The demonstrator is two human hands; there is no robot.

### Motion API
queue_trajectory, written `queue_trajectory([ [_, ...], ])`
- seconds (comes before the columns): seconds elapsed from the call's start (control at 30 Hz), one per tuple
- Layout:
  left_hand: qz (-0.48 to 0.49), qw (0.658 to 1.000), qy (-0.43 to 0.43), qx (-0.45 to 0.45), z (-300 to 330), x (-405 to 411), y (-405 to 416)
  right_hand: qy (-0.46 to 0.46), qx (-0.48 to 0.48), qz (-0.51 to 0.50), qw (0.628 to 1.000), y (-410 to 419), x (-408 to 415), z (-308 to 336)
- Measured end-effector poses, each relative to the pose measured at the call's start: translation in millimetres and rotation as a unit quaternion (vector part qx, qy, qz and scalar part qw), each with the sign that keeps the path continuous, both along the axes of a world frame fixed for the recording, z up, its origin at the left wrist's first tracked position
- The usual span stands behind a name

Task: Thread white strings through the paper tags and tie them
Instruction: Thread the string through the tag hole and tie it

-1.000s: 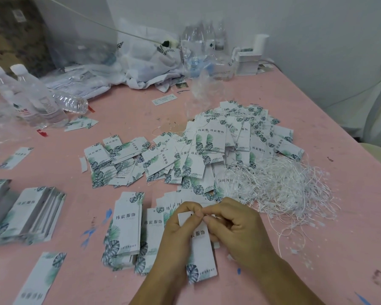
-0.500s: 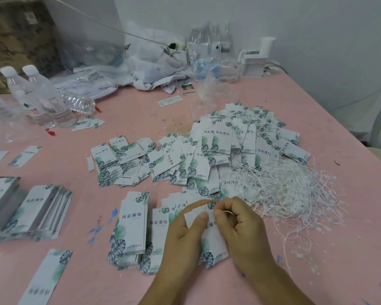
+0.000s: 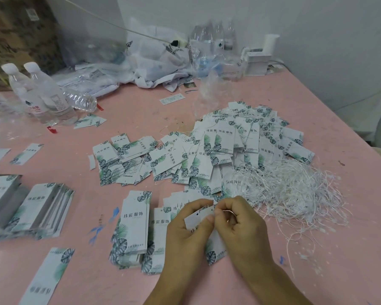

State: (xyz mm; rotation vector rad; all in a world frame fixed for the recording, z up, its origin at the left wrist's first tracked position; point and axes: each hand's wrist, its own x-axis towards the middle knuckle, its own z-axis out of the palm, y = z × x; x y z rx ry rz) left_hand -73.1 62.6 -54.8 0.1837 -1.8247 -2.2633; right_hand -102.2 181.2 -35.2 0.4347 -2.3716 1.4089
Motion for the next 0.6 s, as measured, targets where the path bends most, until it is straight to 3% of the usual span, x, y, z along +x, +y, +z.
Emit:
queue_trajectory([
  [0.13, -0.019, 0.997, -0.019, 0.076, -2.7, -2.4, -4.7, 0.008, -0.019, 0.004, 1.000, 3.9, -1.0, -1.0],
  [0.37, -0.011, 0.993, -0.037, 0.108, -0.4, -5.7, -7.1, 0.017, -0.016, 0.034, 0.999, 8.2, -0.4, -3.2],
  [0.6, 0.001, 0.999, -0.010, 0.049, -4.7, -5.5, -9.3, -0.012, -0.039, 0.062, 0.997, 11.5, -0.8, -2.4],
])
